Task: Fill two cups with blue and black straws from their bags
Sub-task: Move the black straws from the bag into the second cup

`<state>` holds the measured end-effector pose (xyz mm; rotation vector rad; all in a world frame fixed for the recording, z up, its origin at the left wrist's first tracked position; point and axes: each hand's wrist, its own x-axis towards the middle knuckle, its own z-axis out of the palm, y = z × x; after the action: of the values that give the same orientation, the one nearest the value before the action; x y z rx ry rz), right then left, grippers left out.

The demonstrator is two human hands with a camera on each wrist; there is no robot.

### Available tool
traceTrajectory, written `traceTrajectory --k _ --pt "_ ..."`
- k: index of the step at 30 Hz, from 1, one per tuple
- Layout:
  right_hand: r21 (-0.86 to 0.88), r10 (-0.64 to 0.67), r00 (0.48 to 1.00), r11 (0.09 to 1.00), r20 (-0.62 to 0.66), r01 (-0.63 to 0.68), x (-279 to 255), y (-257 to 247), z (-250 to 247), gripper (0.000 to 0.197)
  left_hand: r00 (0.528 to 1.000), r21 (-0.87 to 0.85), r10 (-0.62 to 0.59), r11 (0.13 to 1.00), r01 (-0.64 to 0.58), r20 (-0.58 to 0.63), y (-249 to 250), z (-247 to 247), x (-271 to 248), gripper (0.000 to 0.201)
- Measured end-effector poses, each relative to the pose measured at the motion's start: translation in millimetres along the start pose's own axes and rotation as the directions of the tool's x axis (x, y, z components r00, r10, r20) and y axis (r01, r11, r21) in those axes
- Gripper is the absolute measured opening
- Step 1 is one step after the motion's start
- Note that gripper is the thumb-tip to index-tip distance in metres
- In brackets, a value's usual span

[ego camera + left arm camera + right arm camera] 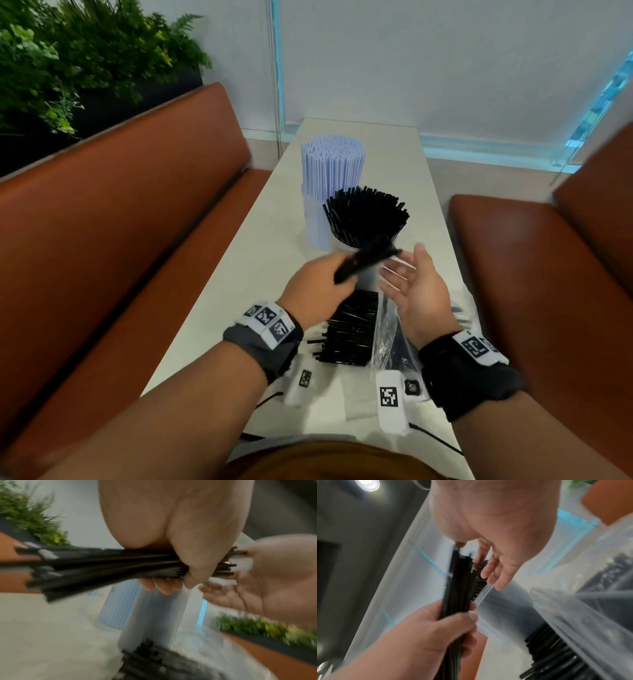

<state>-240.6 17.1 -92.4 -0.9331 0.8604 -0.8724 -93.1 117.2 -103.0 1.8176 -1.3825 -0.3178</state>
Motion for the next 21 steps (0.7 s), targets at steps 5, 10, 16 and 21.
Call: traceTrajectory --k 5,10,16,21 --pt "0.114 0.253 0.967 0.961 0.01 -0.253 2 7 -5 0.057 0.965 -0.754 -0.077 0.641 -0.146 -0.253 54 -24 27 0.02" --pt "0.338 0.295 0.947 0.885 0.127 -0.321 0 7 -4 0.069 0.959 -0.942 -0.159 0.28 -0.183 -0.233 74 -15 49 0.022" --pt "0.319 0.272 0.931 0.884 0.244 -0.342 8 -5 3 0.067 0.975 -0.951 -0.191 0.306 -0.049 -0.111 70 5 52 0.021" --pt "0.073 0.201 0.914 0.968 0.351 -0.241 9 -6 2 0.067 0.982 -0.928 -0.173 0.373 -0.004 -0.074 65 0 55 0.026"
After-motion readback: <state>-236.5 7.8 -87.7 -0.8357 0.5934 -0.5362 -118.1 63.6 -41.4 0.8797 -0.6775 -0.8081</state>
